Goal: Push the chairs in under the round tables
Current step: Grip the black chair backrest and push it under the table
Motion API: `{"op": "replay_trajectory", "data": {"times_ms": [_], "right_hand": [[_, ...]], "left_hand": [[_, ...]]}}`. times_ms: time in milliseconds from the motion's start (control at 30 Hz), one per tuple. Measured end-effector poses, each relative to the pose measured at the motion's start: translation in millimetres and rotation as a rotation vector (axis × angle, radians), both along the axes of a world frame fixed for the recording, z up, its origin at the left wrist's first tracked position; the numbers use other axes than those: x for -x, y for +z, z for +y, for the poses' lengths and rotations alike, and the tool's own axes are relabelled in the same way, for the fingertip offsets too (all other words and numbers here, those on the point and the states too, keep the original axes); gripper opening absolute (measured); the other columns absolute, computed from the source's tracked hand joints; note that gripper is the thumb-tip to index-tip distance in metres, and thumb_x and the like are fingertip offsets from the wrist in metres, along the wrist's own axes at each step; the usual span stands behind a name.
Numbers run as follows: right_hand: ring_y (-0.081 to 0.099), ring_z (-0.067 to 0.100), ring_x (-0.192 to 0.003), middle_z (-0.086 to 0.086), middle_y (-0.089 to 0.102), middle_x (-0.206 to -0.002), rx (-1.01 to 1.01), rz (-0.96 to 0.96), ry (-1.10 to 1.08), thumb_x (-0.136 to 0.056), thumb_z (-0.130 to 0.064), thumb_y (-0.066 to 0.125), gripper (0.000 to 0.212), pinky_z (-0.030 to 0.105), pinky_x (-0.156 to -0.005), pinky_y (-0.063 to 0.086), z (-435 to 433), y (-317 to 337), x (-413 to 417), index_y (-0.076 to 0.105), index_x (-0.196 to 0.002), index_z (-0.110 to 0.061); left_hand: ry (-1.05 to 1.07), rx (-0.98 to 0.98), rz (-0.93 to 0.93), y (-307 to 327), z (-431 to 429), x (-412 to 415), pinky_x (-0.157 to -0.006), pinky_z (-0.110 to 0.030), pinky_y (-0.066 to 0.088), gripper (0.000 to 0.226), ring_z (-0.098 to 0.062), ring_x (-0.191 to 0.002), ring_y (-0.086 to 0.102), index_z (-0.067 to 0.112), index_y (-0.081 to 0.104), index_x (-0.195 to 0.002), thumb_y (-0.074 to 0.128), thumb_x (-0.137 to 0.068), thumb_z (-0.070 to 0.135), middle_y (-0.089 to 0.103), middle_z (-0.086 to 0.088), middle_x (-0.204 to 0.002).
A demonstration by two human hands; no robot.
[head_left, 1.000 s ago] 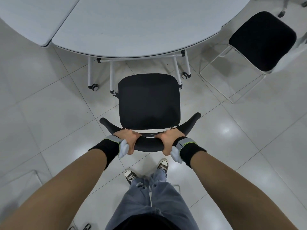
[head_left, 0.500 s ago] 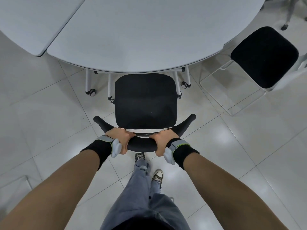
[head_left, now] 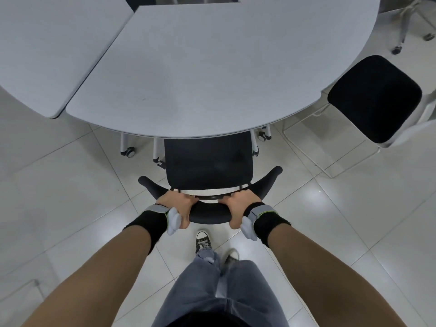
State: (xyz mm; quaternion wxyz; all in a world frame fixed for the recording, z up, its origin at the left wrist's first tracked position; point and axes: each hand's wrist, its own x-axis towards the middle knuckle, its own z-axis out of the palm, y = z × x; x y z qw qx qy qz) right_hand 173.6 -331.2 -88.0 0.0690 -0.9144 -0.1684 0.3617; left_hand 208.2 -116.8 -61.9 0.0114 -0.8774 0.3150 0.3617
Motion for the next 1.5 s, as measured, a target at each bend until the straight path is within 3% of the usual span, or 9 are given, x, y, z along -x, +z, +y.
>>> {"op": "replay_trajectory", "data": {"times_ms": [133, 267, 433, 567, 667, 933, 1133, 1267, 1500], "right_hand": [[0.048, 0.017, -0.066, -0.007, 0.054, -0.077, -0.009, -0.001, 0.017, -0.043, -0.044, 0.068, 0.070, 0.027, -0.061, 0.040, -7.0, -0.7, -19.0, 0.062, -0.110, -0.028], [0.050, 0.018, -0.068, -0.009, 0.047, -0.077, -0.022, -0.036, 0.032, -0.041, -0.044, 0.068, 0.069, 0.027, -0.062, 0.037, -12.5, -1.6, -38.2, 0.063, -0.108, -0.029], [0.052, 0.018, -0.066, -0.007, 0.054, -0.073, -0.011, -0.047, 0.019, -0.043, -0.044, 0.065, 0.065, 0.028, -0.061, 0.038, -19.5, -6.5, -60.9, 0.062, -0.107, -0.031], [0.042, 0.015, -0.059, -0.013, 0.034, -0.061, -0.012, -0.023, 0.060, -0.041, -0.043, 0.063, 0.058, 0.027, -0.058, 0.034, -24.1, -7.9, -83.1, 0.061, -0.098, -0.032], [0.048, 0.016, -0.057, -0.012, 0.039, -0.057, 0.002, 0.005, 0.068, -0.042, -0.042, 0.063, 0.049, 0.026, -0.056, 0.035, -26.3, -6.8, -96.1, 0.058, -0.090, -0.033], [0.057, 0.020, -0.065, -0.005, 0.060, -0.071, 0.017, -0.010, 0.096, -0.048, -0.041, 0.061, 0.053, 0.032, -0.063, 0.050, -30.0, -8.1, -121.2, 0.061, -0.100, -0.032], [0.056, 0.019, -0.064, -0.008, 0.056, -0.070, 0.021, -0.030, 0.078, -0.046, -0.041, 0.059, 0.053, 0.030, -0.060, 0.042, -31.7, -9.1, -138.5, 0.062, -0.098, -0.034], [0.047, 0.019, -0.061, -0.009, 0.046, -0.068, 0.016, -0.045, 0.096, -0.047, -0.041, 0.059, 0.056, 0.029, -0.060, 0.037, -30.7, -9.7, -139.4, 0.061, -0.102, -0.031], [0.050, 0.020, -0.065, -0.003, 0.065, -0.087, 0.015, -0.003, 0.123, -0.050, -0.041, 0.063, 0.058, 0.030, -0.061, 0.040, -28.0, -5.9, -143.7, 0.059, -0.107, -0.030]], "left_hand": [[0.011, 0.030, -0.012, 2.8, -6.0, -15.6, -0.085, -0.028, 0.046, 0.049, -0.022, -0.101, 0.064, 0.028, 0.056, -0.121, 0.060, -0.072, 0.025, 0.068, 0.005, -0.111], [0.032, 0.013, -0.035, 2.6, -11.2, -31.5, -0.092, -0.031, 0.046, 0.050, -0.023, -0.107, 0.062, 0.027, 0.055, -0.124, 0.060, -0.074, 0.026, 0.066, 0.004, -0.116], [0.034, 0.022, -0.030, 2.5, -15.9, -54.8, -0.085, -0.029, 0.047, 0.049, -0.022, -0.100, 0.064, 0.028, 0.055, -0.121, 0.060, -0.072, 0.026, 0.068, 0.005, -0.110], [0.021, 0.006, -0.029, -0.3, -21.0, -73.0, -0.083, -0.031, 0.047, 0.052, -0.023, -0.098, 0.064, 0.028, 0.053, -0.124, 0.060, -0.072, 0.026, 0.068, 0.003, -0.108], [0.020, -0.008, -0.042, -2.7, -23.4, -84.3, -0.079, -0.029, 0.044, 0.055, -0.024, -0.096, 0.064, 0.030, 0.053, -0.124, 0.060, -0.070, 0.026, 0.069, 0.004, -0.106], [0.050, 0.045, -0.054, -14.3, -22.9, -107.8, -0.068, -0.022, 0.036, 0.055, -0.018, -0.086, 0.065, 0.033, 0.055, -0.118, 0.057, -0.064, 0.027, 0.070, 0.009, -0.097], [0.074, 0.076, -0.058, -22.6, -20.3, -128.4, -0.066, -0.020, 0.036, 0.054, -0.014, -0.079, 0.063, 0.036, 0.059, -0.110, 0.057, -0.056, 0.029, 0.070, 0.012, -0.090], [0.095, 0.120, -0.060, -28.4, -16.8, -131.5, -0.068, -0.017, 0.036, 0.059, -0.011, -0.086, 0.066, 0.034, 0.062, -0.113, 0.058, -0.054, 0.031, 0.070, 0.014, -0.096], [0.068, 0.125, -0.093, -30.4, -14.8, -133.1, -0.069, -0.019, 0.036, 0.057, -0.014, -0.087, 0.067, 0.033, 0.062, -0.113, 0.052, -0.056, 0.032, 0.071, 0.013, -0.097]]}}
